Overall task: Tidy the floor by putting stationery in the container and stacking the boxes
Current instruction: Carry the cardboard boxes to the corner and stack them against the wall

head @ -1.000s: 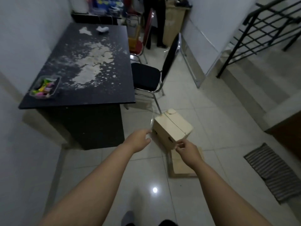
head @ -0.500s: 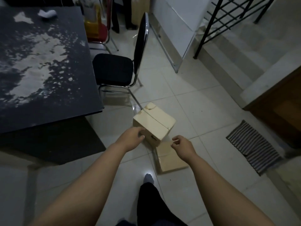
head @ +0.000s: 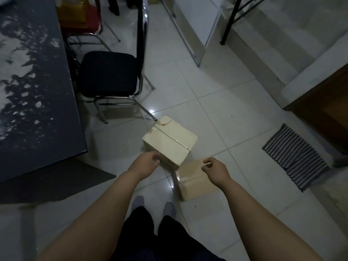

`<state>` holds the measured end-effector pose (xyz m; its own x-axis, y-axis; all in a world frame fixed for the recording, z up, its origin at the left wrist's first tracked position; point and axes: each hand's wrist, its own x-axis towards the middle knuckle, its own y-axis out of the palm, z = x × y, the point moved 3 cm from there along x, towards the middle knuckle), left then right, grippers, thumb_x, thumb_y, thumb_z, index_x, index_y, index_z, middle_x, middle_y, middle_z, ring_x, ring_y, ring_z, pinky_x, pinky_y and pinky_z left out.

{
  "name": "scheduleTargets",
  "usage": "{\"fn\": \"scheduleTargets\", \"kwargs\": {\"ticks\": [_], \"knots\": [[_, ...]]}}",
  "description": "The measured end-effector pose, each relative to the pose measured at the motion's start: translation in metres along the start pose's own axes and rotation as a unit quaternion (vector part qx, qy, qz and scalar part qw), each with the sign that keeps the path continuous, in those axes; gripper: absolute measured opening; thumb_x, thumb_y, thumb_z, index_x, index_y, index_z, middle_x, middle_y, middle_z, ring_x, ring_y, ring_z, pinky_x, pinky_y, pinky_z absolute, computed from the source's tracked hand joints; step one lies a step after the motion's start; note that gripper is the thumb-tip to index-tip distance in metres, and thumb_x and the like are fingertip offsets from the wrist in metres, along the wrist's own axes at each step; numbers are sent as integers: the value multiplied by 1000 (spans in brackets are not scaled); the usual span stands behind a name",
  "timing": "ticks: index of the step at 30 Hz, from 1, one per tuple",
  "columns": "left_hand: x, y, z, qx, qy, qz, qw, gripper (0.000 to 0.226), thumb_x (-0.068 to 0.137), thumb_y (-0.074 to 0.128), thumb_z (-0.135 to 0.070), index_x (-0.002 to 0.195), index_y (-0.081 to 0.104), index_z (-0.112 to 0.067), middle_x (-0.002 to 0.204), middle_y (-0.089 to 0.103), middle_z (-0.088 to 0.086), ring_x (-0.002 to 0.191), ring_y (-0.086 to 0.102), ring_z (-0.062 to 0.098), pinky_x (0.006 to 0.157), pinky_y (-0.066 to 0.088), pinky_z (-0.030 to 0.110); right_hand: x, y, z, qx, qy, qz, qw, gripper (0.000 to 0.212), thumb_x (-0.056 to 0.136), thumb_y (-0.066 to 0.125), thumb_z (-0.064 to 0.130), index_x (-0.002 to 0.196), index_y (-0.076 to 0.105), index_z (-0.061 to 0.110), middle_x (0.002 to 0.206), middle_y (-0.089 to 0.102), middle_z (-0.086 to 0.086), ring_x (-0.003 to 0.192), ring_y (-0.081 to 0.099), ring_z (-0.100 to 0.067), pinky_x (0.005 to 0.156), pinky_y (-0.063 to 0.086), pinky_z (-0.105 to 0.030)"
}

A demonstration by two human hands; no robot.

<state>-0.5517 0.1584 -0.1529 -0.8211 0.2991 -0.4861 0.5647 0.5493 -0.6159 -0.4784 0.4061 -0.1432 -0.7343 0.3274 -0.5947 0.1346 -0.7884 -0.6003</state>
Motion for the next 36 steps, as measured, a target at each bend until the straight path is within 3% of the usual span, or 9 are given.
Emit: {"fn": "scheduleTargets", "kwargs": {"ticks": [8, 14, 20, 25, 28, 31, 34, 36], "knots": [[75, 14, 25, 28, -6, 7, 1000, 36, 95, 47, -14, 130, 54, -13, 133, 57, 7, 120, 53, 21, 100, 38, 26, 56, 47, -24, 28, 65, 36, 997, 24, 88, 60, 17, 111, 61, 12, 98, 62, -8, 83, 54, -18, 71, 36, -21], [177, 20, 59, 85, 33, -32, 995, 31, 93, 48, -9, 120, 62, -11, 118, 66, 8, 105, 61, 23, 86, 44, 26, 148, 95, -25, 0, 67, 53, 996, 26, 90, 56, 20, 115, 57, 14, 106, 65, -10, 91, 59, -24, 70, 39, -23], [298, 51, 109, 168, 86, -20, 982, 30, 91, 49, -7, 118, 62, -7, 121, 62, 12, 108, 58, 29, 92, 45, 37, 266, 145, -43, -33, 71, -5, 997, 45, 90, 55, 20, 133, 45, 11, 132, 53, -13, 120, 49, -30, 95, 40, -33], [389, 83, 174, 274, 95, -12, 957, 47, 91, 51, -17, 136, 45, -8, 148, 34, 17, 136, 32, 33, 109, 31, 46, 347, 183, -78, -53, 114, -99, 987, 66, 88, 58, 35, 142, 27, 14, 147, 31, -11, 130, 36, -34, 103, 34, -45], [421, 96, 206, 233, 46, -5, 971, 68, 91, 53, -34, 148, 20, -14, 155, 16, 17, 143, 16, 34, 115, 23, 52, 371, 202, -101, 59, 150, -131, 978, 87, 84, 65, 41, 147, 12, 12, 150, 26, -14, 132, 34, -36, 104, 33, -44], [435, 106, 226, 85, -4, 5, 996, 79, 85, 57, -48, 147, 9, -34, 150, 29, 13, 134, 36, 33, 106, 35, 49, 380, 222, -118, 235, 158, -138, 949, 94, 82, 69, 39, 148, 7, 13, 146, 37, -11, 130, 42, -29, 103, 38, -35], [430, 106, 225, 83, -5, -17, 996, 78, 81, 54, -58, 141, 7, -44, 140, 45, 14, 117, 53, 38, 90, 44, 45, 376, 228, -124, 267, 170, -139, 938, 68, 83, 67, 43, 134, 31, 16, 113, 53, 1, 112, 56, -27, 83, 38, -26], [423, 101, 220, 95, -9, -27, 995, 76, 83, 54, -57, 142, 9, -42, 133, 51, 17, 110, 57, 39, 84, 46, 43, 370, 222, -120, 264, 169, -140, 939, 57, 84, 65, 44, 126, 38, 16, 107, 54, 2, 107, 57, -26, 80, 37, -25]]}}
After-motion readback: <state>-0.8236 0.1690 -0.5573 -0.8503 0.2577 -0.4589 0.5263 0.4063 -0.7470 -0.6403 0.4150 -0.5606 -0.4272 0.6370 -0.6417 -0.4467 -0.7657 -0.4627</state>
